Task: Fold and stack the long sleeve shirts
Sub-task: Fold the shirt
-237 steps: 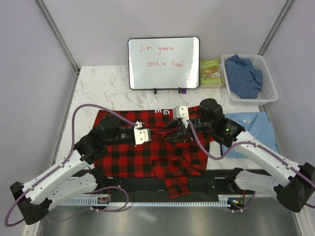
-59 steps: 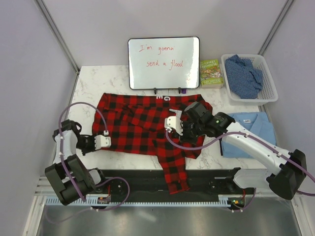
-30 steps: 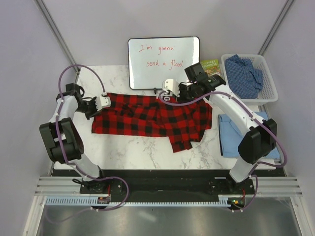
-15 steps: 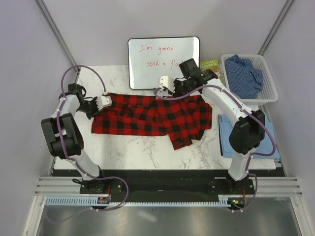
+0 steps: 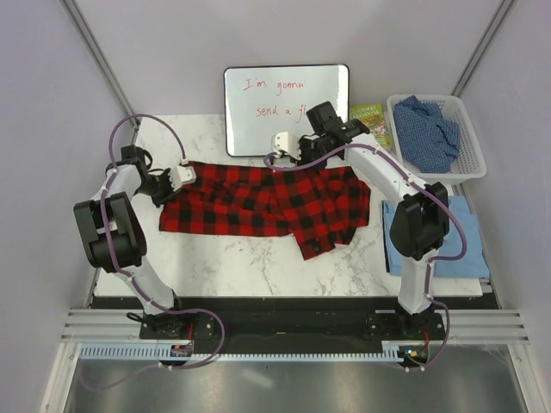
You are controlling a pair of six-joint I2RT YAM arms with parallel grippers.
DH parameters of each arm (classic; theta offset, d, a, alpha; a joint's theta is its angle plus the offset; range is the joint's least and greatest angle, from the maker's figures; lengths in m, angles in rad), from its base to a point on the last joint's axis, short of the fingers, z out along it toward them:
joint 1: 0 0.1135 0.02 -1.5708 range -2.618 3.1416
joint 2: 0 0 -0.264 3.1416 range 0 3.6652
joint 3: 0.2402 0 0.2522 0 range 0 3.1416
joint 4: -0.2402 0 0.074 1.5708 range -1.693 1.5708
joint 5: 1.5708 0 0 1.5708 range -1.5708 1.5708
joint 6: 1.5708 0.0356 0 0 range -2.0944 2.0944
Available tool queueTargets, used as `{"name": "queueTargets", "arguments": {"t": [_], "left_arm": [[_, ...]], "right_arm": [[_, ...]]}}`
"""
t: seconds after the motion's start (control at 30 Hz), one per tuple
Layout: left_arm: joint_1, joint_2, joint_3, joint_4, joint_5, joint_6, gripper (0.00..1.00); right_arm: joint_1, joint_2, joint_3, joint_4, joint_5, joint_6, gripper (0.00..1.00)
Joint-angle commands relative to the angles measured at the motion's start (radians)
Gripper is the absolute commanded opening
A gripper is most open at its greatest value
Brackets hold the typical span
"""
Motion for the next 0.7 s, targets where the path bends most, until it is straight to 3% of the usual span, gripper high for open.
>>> {"name": "queueTargets", "arguments": {"t": [0.0,0.03,0.17,0.23,0.33,0.4,0.57,0.67], "left_arm": [[-0.006,0.038,0.033,0.047,-0.028,-0.07,0.02],[-0.009,0.044,0.036,0.057,-0.043,-0.093,0.02],[0.0,0.076,0.077,0.067,-0.089,-0.239,0.26],[0.035,0.053,0.085,0.052,-0.061,-0.322,0.37],[0.093,0.015,0.087,-0.055,0.036,-0.386,0.45],[0.119,0.006,0.076,-0.116,0.076,-0.423,0.51],[0.171,0.006,-0.03,-0.209,0.135,-0.468,0.59],[0.201,0.01,-0.067,-0.189,0.141,-0.5,0.6]], "right_arm": [[-0.005,0.018,-0.01,0.091,0.035,0.008,0.0],[-0.006,0.024,-0.019,0.113,0.05,0.046,0.05],[-0.055,0.02,0.008,0.066,0.026,0.206,0.62],[-0.124,-0.023,0.009,0.018,-0.057,0.341,0.7],[-0.221,-0.139,-0.077,-0.07,-0.232,0.462,0.7],[-0.249,-0.213,-0.249,-0.073,-0.319,0.553,0.66],[-0.255,-0.347,-0.595,-0.053,-0.362,0.619,0.52],[-0.256,-0.317,-0.663,-0.031,-0.321,0.621,0.52]]}}
